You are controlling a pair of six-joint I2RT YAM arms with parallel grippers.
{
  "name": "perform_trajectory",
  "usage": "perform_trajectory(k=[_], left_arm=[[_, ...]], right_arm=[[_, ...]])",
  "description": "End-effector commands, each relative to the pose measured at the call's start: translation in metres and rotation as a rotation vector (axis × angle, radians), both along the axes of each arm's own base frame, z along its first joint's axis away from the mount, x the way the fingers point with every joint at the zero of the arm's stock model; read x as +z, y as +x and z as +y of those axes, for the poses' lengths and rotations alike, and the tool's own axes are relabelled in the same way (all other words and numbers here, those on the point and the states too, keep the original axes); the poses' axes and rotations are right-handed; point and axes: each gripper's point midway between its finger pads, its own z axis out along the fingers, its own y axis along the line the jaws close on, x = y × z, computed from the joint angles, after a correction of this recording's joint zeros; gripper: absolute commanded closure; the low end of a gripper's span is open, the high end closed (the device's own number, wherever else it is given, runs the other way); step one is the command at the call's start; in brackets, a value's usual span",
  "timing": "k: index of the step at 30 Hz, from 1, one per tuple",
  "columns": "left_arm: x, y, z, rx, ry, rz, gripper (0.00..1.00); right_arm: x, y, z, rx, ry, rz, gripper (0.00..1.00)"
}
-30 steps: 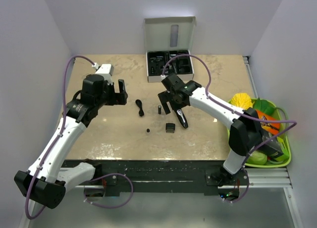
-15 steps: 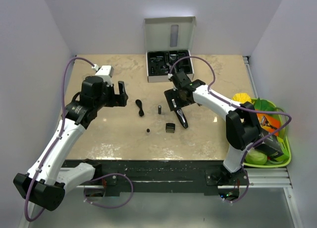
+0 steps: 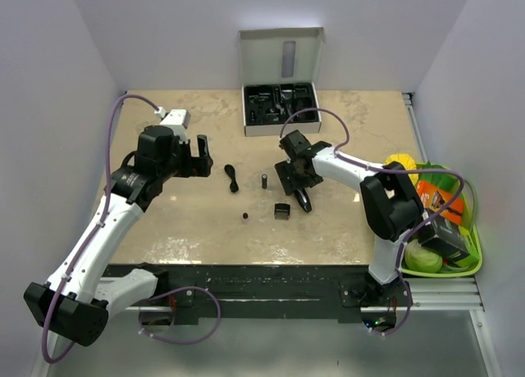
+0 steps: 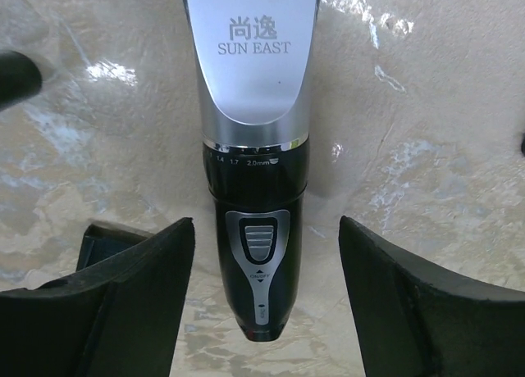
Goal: Sort the hair-cutting tools
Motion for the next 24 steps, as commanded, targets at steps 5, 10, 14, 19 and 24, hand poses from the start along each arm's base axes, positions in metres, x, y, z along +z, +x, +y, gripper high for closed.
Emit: perform_trajectory(k=[5, 10, 14, 19, 24], left_arm=[[-0.001, 0.002, -0.004, -0.015, -0.010, -0.008, 0.00], [-0.001, 0.002, -0.004, -0.016, -0.008, -0.007, 0.00], [-0.003, 0.002, -0.003, -0.015, 0.000, -0.003, 0.00], [-0.004, 0.000, -0.004, -0.018, -0.007, 0.000, 0.00], [-0.005, -0.001, -0.005, -0.022, -0.015, 0.006, 0.00]], right_arm=[[-0.006, 0.007, -0.002, -0.020, -0.012, -0.029, 0.42], [-0.001, 0.012, 0.000, -0.039, -0.010, -0.042, 0.91], [0.019, 0.023, 0.005, -0.047, -0.002, -0.073, 1.00], [0.081, 0.046, 0.015, -0.084, 0.057, -0.182, 1.00], [0.139, 0.071, 0.024, -0.140, 0.094, -0.275, 1.00]])
